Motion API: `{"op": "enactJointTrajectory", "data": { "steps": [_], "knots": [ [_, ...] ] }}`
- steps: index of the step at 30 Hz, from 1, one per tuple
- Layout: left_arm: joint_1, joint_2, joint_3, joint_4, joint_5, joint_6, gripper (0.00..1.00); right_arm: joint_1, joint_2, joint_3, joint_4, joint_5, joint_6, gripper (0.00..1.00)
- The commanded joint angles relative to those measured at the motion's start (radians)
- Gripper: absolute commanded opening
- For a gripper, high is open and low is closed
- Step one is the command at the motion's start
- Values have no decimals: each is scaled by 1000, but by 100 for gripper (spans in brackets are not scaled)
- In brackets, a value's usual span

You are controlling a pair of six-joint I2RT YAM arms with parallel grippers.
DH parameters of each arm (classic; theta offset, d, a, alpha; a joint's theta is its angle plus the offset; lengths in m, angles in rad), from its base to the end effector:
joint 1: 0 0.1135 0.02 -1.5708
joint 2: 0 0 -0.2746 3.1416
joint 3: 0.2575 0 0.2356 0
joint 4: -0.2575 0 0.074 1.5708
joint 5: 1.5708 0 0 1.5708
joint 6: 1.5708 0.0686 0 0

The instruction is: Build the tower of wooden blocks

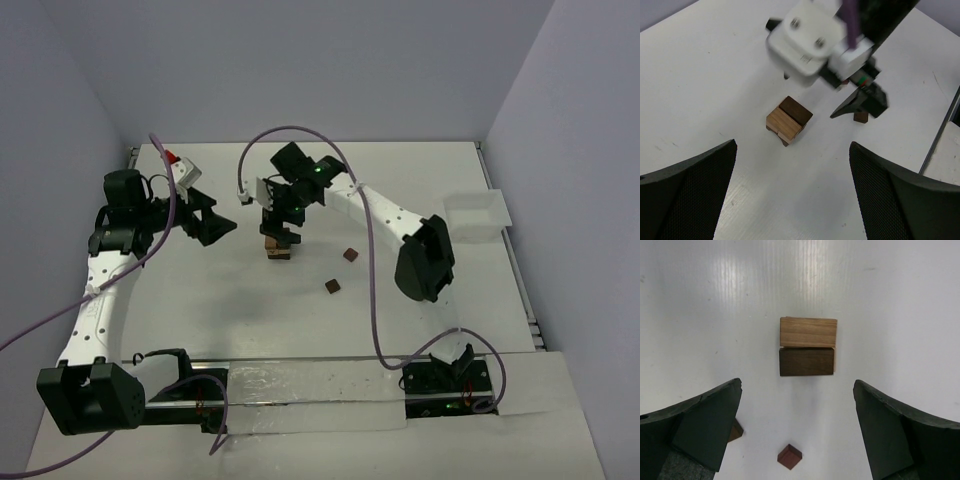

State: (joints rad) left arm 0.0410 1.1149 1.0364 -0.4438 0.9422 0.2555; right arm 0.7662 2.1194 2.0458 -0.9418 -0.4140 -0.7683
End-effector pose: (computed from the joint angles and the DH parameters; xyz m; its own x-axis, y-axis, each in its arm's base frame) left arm 0.2321 -0.0460 0.3450 -0.3113 0.1360 -0.9405 0.7803 0.6014 -0.1714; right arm 0.3173 0.3437 0.2746 0.1071 -0.7799 -0.6167 -0.9919 -0.0408 -0.1206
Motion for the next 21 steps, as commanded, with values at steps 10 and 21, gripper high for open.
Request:
{"op": "enactJointTrajectory", "data": {
  "steps": [10,21],
  "knots": [
    [7,-50,40,46,-23,-32,99,-68,-495,-530,53,18,-155,88],
    [7,-44,17,85,-25,-50,98,-140,-547,-903,204,6,-462,70]
  ]
}}
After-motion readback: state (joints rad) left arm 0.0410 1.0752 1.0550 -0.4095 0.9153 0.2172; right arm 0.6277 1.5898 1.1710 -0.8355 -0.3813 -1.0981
